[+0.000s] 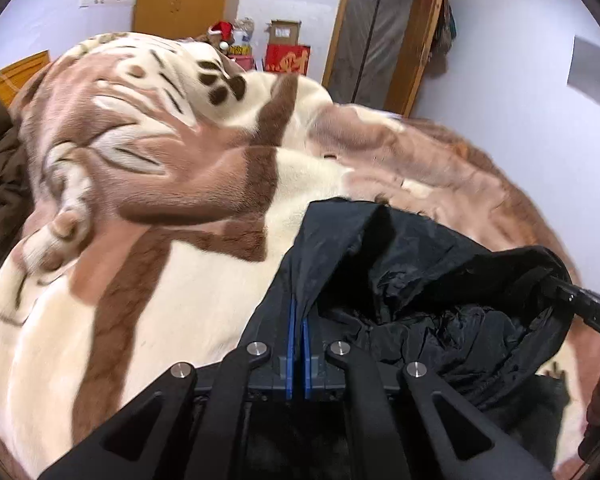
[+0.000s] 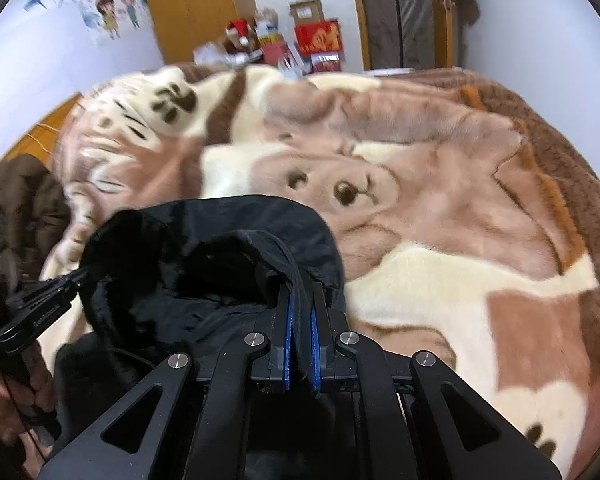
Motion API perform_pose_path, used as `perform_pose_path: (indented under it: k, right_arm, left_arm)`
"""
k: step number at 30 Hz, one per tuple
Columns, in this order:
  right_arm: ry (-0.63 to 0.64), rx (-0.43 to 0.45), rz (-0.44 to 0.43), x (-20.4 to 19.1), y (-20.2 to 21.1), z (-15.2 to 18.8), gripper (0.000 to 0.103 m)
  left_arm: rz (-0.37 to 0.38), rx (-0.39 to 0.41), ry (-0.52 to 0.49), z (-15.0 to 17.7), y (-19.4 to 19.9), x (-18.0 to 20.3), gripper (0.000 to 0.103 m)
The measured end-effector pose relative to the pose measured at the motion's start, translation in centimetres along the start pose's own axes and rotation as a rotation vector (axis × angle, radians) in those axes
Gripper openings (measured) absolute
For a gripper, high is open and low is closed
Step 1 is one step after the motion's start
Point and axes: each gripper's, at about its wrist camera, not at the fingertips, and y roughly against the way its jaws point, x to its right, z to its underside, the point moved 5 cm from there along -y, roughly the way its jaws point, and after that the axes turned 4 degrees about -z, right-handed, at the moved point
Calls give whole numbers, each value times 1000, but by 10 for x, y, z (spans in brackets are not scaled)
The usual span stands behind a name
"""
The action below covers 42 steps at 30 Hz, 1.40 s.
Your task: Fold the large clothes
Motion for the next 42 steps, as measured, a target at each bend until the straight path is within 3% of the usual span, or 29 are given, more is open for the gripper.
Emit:
perform_pose_path:
  k: [4, 8, 16, 20, 22, 24, 28, 32, 35, 38, 42]
  right_arm:
    - [7, 48, -49, -21, 57, 23, 7]
    - [5, 46, -78, -34, 99, 66, 7]
    - [-67, -103, -78, -31, 105, 162, 7]
    - [-81, -176, -66, -29, 105, 196, 8]
    - [-83, -214, -77, -28, 109, 212, 12]
    - [-82, -227, -80, -26, 117, 223, 29]
    - [-93, -193, -81, -25, 131, 218, 34]
    - [-87, -135, -104, -41, 126, 190, 34]
    - [-65, -104, -132, -60, 109, 174, 34]
    - [-45, -149, -143, -75, 81, 181, 34]
    - [-26, -258, -118, -74, 41, 222, 34]
  left_arm:
    - [44, 30, 57, 20, 51, -18, 3]
    - [59, 14, 87, 58, 86, -33, 3]
    - [35, -114, 113, 149, 107, -52, 9]
    - [13, -143, 101, 178, 125, -58, 9]
    - [3, -155, 102, 190, 137, -64, 9]
    - [4, -153, 103, 197, 150, -69, 9]
    - [11, -118, 105, 198, 174, -73, 9]
    - [71, -65, 84, 171, 178, -51, 10]
    - [126, -66, 51, 162, 159, -23, 22]
    - [137, -131, 12, 180, 127, -5, 22]
    - [91, -258, 19, 229, 84, -8, 22]
